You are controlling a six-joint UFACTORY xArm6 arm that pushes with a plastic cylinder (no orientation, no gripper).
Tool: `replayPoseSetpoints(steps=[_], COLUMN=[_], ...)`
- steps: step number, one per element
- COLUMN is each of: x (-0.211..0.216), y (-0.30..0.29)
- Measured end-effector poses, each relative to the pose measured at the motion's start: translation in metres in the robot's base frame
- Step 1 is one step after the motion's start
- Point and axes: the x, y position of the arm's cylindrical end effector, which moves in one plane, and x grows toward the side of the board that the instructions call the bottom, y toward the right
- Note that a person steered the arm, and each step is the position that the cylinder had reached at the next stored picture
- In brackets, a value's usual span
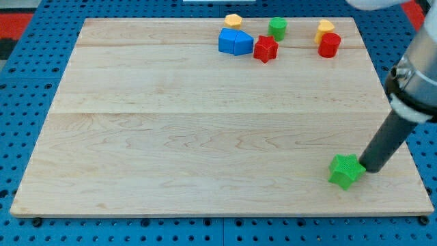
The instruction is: Push the green star to the bottom of the red circle
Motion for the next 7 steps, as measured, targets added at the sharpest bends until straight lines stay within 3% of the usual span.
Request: replayPoseSetpoints(steps=[1,3,5,7], x=[0.020,0.053,0.049,0.034], y=[-0.049,-0.060,-0.148,-0.105])
